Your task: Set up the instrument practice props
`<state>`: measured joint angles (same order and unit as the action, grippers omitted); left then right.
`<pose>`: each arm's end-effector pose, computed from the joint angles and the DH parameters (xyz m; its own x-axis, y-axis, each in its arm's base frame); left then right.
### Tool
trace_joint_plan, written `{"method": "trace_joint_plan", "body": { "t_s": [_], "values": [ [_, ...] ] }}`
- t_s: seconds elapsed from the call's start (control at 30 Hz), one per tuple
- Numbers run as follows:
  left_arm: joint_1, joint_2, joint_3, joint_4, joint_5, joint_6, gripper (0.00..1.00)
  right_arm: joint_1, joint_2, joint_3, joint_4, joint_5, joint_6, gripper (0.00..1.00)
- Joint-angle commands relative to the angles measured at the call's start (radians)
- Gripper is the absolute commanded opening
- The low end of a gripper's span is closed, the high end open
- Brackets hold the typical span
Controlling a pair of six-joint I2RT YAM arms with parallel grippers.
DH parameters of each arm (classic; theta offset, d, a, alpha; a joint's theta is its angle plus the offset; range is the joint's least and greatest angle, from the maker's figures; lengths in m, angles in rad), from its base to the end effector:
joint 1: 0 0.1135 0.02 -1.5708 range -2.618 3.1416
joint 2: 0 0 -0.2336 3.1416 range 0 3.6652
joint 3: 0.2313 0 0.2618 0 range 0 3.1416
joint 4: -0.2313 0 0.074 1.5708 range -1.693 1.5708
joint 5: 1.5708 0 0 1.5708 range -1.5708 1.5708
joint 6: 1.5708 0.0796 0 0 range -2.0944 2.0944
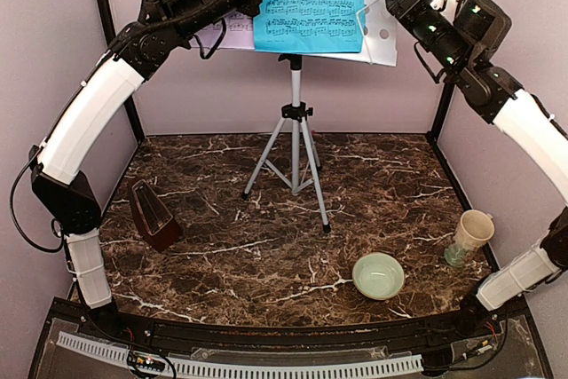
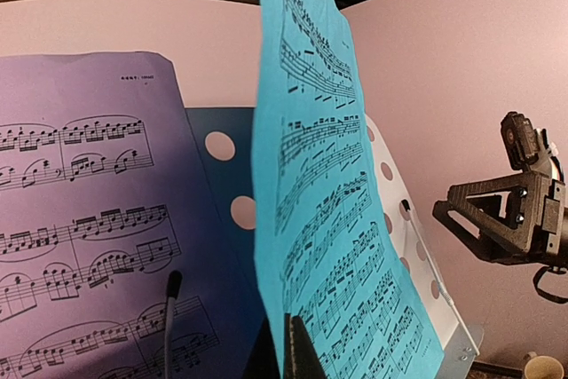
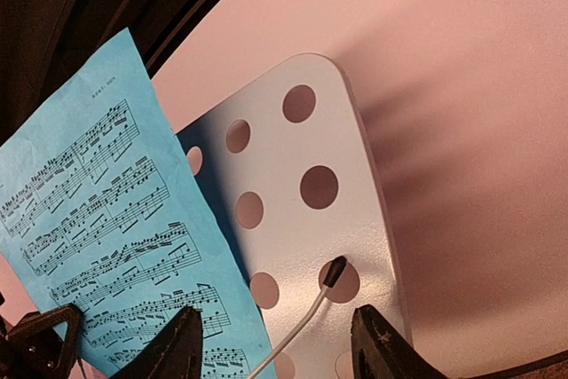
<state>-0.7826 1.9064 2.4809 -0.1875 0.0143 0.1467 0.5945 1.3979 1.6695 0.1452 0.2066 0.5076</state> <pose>0.2973 -0.2973 0.5809 0.3692 -0.1610 -0.9153 0.6677 0.7311 0.1407 0.2975 0.1814 0.5313 0.1022 0.6433 -0.7587 -0.5063 0.6902 0.5170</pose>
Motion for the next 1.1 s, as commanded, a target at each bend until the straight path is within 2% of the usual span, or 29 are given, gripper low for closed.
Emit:
{"method": "trace_joint_plan", "body": {
  "t_s": [0.0,0.13,0.4,0.87,1.07],
  "values": [
    [0.005,0.002,0.022,0.018,-0.002,0.007,0.0,-0.004,0.012,-0.001,0.034,-0.009,0.088,0.56],
    [0.005,0.002,0.021,0.021,0.01,0.011,0.0,-0.004,0.05,0.027,0.043,-0.037,0.099,0.48],
    [0.004,0.002,0.019,0.026,0.021,0.013,0.0,-0.004,0.112,0.085,0.043,-0.062,0.12,0.42],
    [0.005,0.003,0.016,0.027,0.015,0.021,0.0,-0.005,0.133,0.135,0.041,-0.081,0.048,0.01],
    [0.005,0.007,0.016,0.029,0.014,0.024,0.0,-0.004,0.14,0.157,0.032,-0.092,-0.018,0.0]
  ]
}}
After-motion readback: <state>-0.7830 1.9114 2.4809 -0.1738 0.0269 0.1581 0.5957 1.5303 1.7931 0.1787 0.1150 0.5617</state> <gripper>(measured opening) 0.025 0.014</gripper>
